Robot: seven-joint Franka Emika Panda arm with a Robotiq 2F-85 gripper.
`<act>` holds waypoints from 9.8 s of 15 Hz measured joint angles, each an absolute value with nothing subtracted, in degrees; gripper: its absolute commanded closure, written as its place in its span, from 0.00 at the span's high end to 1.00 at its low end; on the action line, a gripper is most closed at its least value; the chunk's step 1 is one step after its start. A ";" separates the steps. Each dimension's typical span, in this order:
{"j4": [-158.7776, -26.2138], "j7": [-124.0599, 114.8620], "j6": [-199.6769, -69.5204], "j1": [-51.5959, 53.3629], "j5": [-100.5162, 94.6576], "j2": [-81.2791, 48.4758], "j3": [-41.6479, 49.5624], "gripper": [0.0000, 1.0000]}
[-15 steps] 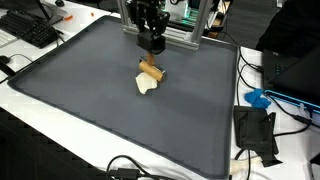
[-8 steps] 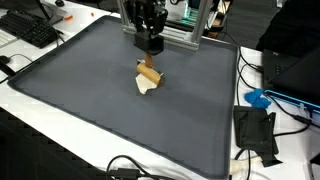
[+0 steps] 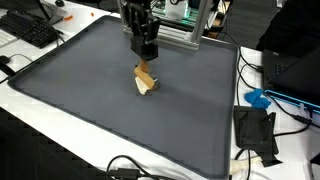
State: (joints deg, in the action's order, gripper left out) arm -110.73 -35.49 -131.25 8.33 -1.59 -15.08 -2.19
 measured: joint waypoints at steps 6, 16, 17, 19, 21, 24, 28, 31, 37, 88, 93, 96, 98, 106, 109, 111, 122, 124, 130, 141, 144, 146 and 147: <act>-110.63 -40.43 -133.54 8.53 -3.45 -15.70 -1.57 0.23; -109.63 -40.48 -129.46 9.67 -3.43 -15.76 -1.65 0.23; -109.57 -40.48 -129.15 9.73 -3.43 -15.76 -1.68 0.23; -109.49 -40.47 -128.60 9.81 -3.43 -15.73 -1.76 0.23; -109.47 -40.45 -128.14 9.82 -3.43 -15.68 -1.90 0.23; -109.47 -40.40 -127.55 9.83 -3.41 -15.60 -2.08 0.23; -109.46 -39.71 -126.11 9.84 -3.36 -15.40 -2.54 0.23; -109.47 -39.07 -125.41 9.85 -3.34 -15.31 -2.80 0.23; -109.46 -37.16 -124.36 9.85 -3.15 -15.22 -3.02 0.23; -114.01 47.41 -132.84 5.02 -0.84 -13.64 -9.72 0.23; -114.01 47.73 -133.40 5.02 -0.47 -13.88 -10.09 0.23; -114.01 47.73 -133.29 5.00 -1.10 -13.88 -9.83 0.23; -113.97 47.47 -132.66 4.98 -2.02 -13.80 -9.38 0.23; -113.84 44.48 -129.84 5.03 -6.55 -13.14 -8.20 0.23; -113.77 43.47 -128.06 5.03 -8.57 -12.91 -7.44 0.23; -113.75 43.04 -127.14 5.02 -9.42 -12.83 -7.04 0.23; -112.72 38.71 -126.59 3.47 -4.56 -13.46 -6.83 0.23; -112.58 35.33 -126.69 3.35 -4.08 -13.59 -6.81 0.23; -112.73 20.18 -128.14 3.58 -4.03 -13.73 -6.78 0.23; -114.14 -0.80 -136.47 3.94 -3.25 -14.03 -6.26 0.23; -114.39 -6.21 -138.97 4.61 -3.47 -14.38 -5.47 0.23; -114.39 -9.14 -139.86 5.09 -3.63 -14.59 -4.88 0.23; -114.38 -10.17 -139.94 5.31 -3.67 -14.62 -4.62 0.23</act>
State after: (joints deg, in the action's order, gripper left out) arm -114.38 -10.17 -139.94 5.31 -3.67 -14.62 -4.62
